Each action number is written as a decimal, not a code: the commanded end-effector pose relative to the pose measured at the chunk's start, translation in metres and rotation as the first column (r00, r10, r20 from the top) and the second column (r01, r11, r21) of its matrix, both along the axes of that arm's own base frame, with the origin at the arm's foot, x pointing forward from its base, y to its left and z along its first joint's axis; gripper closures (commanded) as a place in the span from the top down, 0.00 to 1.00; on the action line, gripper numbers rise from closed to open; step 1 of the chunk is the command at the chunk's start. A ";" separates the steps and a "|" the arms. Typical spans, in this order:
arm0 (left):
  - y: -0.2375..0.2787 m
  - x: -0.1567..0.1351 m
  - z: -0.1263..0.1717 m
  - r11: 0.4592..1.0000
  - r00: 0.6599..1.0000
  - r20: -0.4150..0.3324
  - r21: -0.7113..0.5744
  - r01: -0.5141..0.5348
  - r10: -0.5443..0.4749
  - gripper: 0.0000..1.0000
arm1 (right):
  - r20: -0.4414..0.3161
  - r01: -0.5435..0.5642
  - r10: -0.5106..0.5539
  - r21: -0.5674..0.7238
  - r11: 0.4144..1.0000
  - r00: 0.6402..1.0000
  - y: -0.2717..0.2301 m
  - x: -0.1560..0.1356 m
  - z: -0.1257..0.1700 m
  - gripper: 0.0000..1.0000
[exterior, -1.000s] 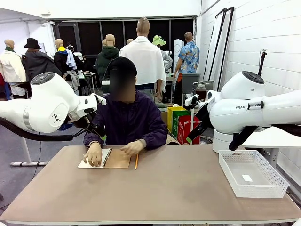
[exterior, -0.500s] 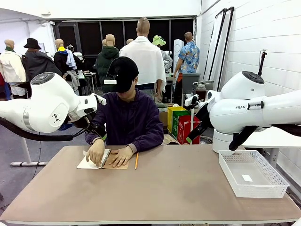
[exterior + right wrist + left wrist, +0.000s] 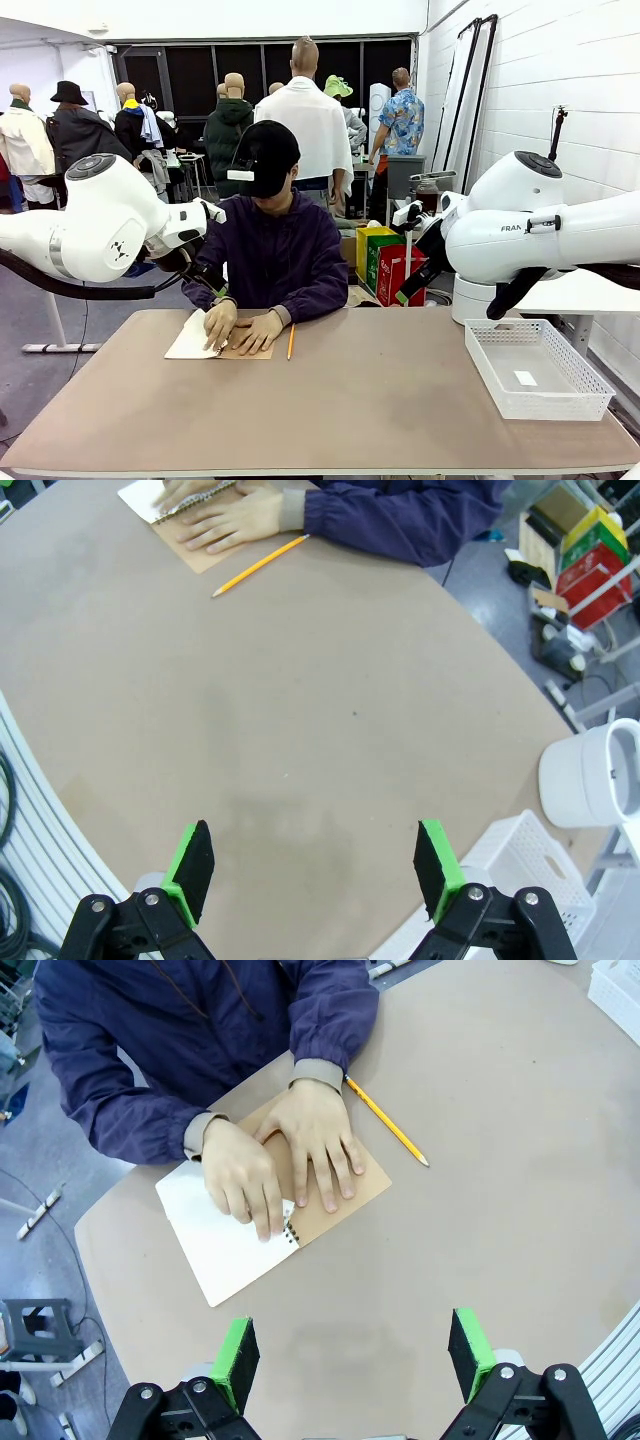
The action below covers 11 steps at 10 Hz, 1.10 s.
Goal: Sort the paper based on its condition.
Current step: If a person hands you a paper, place it in the Organizing basket , and if it's crumpled, put it in the Trash can.
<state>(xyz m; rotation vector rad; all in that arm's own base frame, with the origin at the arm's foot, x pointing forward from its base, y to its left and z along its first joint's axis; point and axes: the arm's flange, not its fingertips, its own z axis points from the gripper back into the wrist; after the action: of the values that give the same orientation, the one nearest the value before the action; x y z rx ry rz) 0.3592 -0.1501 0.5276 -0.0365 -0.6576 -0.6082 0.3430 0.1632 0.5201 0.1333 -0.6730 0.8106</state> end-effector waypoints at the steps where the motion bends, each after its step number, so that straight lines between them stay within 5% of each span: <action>1: 0.001 0.001 -0.001 1.000 1.000 -0.009 -0.004 -0.001 0.001 1.00 | -0.001 0.002 -0.002 0.002 1.000 1.000 0.000 0.000 0.000 1.00; 11: 0.001 0.001 -0.001 1.000 1.000 -0.009 -0.004 -0.001 0.001 1.00 | -0.001 0.002 -0.002 0.002 1.000 1.000 0.000 0.000 0.000 1.00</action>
<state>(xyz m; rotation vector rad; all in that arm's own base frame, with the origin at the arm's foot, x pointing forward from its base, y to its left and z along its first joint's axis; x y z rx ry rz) 0.3592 -0.1501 0.5276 -0.0365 -0.6576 -0.6082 0.3430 0.1632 0.5201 0.1333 -0.6730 0.8106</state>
